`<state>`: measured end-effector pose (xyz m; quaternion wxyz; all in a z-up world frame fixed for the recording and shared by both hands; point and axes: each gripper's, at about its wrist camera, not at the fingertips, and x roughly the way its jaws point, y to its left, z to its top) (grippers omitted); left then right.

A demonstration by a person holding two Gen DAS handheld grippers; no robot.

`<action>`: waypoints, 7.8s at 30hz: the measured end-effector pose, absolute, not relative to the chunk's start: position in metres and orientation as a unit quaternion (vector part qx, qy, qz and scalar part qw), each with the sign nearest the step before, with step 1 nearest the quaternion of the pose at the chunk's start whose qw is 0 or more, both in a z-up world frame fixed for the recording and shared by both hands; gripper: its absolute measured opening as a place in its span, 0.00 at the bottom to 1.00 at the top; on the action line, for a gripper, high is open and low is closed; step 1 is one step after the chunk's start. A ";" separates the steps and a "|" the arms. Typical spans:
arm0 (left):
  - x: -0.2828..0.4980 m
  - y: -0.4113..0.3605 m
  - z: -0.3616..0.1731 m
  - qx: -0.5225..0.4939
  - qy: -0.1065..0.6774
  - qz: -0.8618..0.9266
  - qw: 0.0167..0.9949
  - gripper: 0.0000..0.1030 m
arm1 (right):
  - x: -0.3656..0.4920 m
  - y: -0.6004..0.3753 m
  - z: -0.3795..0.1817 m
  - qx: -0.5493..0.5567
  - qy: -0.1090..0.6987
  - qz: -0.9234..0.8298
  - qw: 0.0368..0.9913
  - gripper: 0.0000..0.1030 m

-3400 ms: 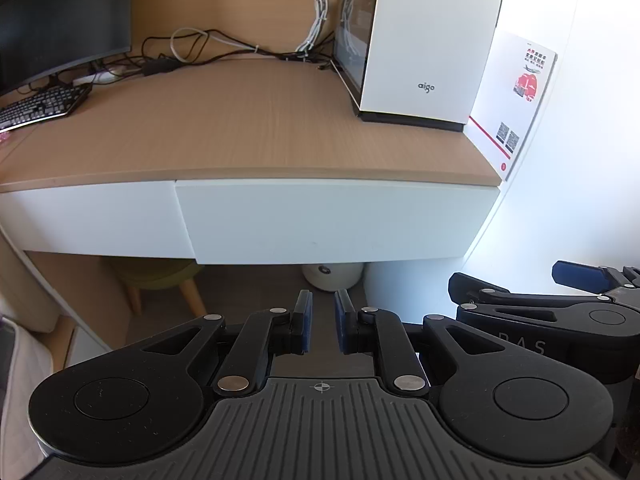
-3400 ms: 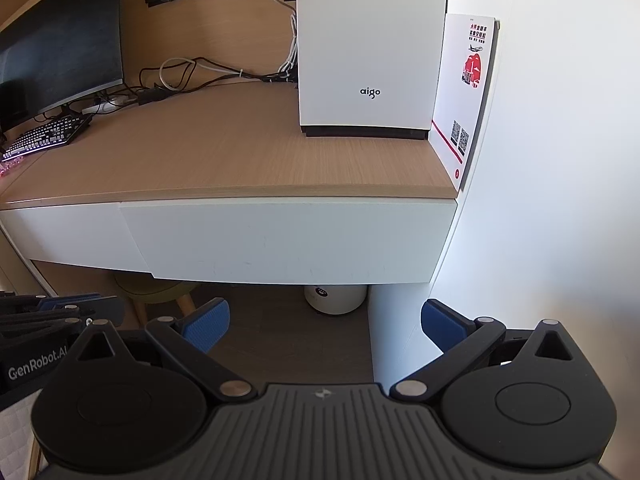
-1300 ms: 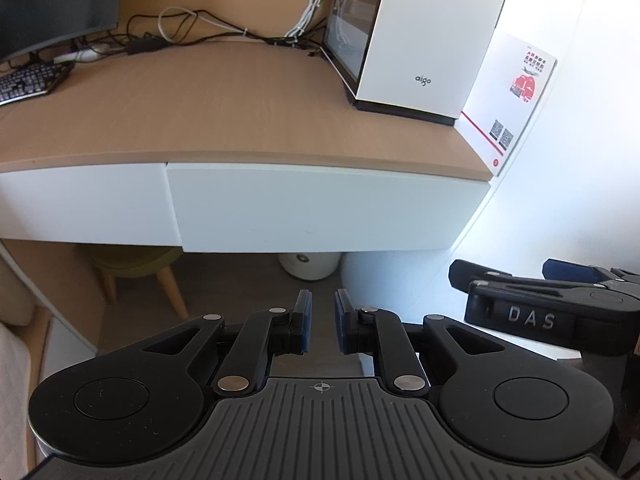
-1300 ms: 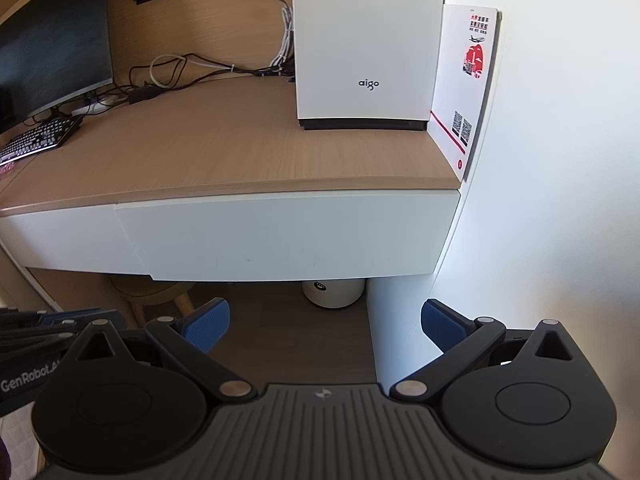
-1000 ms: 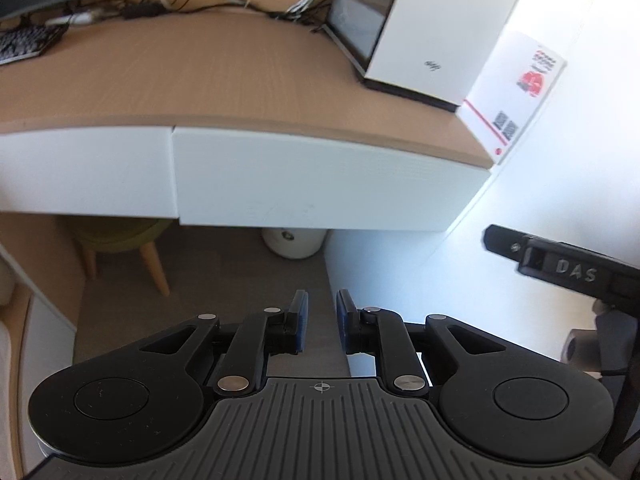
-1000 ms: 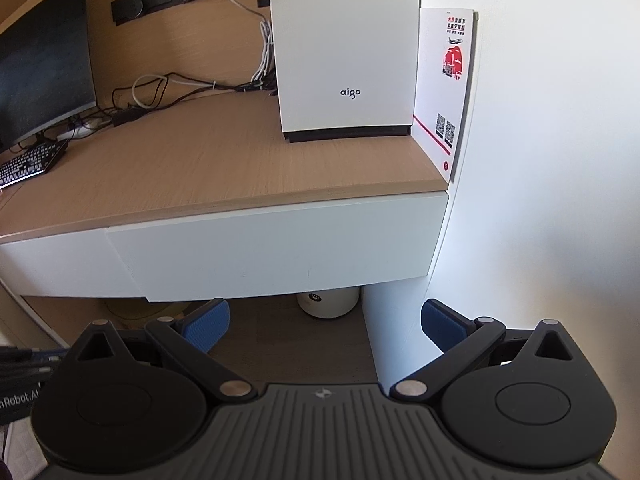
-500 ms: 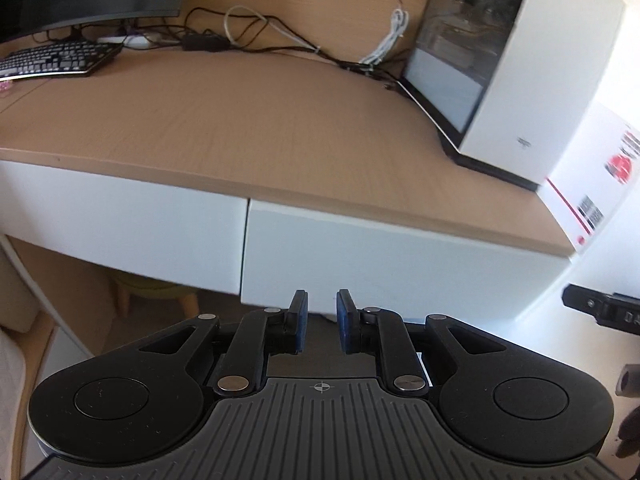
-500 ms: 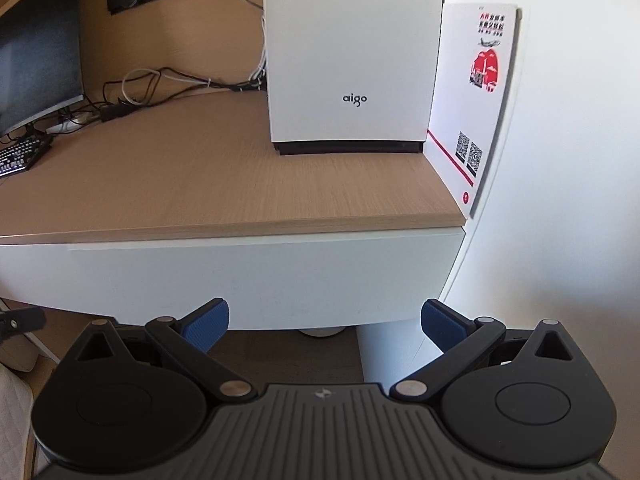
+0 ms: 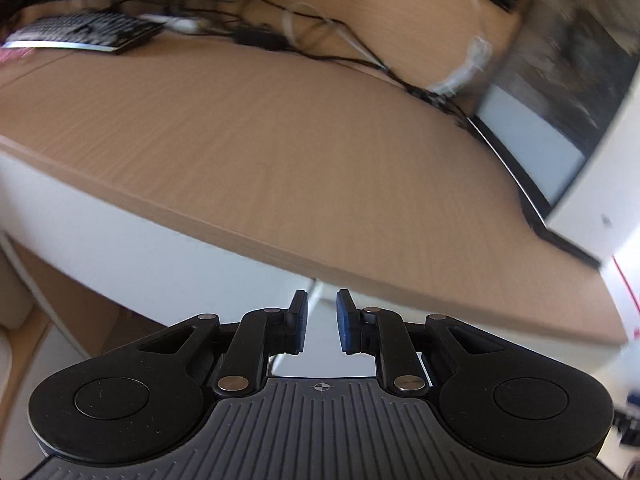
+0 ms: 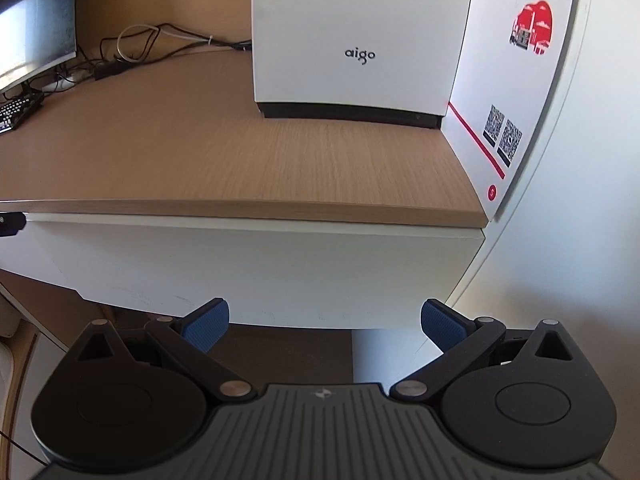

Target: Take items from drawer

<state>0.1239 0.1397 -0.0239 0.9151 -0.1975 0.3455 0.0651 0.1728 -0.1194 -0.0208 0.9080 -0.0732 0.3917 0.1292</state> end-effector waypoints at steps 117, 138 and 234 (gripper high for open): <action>0.129 0.141 -0.036 -0.177 0.342 -0.023 0.923 0.40 | 0.205 -0.037 -0.032 -0.050 0.327 0.161 0.930 0.96; 0.129 0.141 -0.036 -0.160 0.340 -0.052 0.925 0.45 | 0.175 -0.030 -0.035 -0.080 0.300 0.258 0.915 0.85; 0.131 0.120 -0.018 -0.115 0.374 0.053 0.919 0.41 | 0.221 -0.024 -0.025 -0.052 0.364 0.159 0.916 0.97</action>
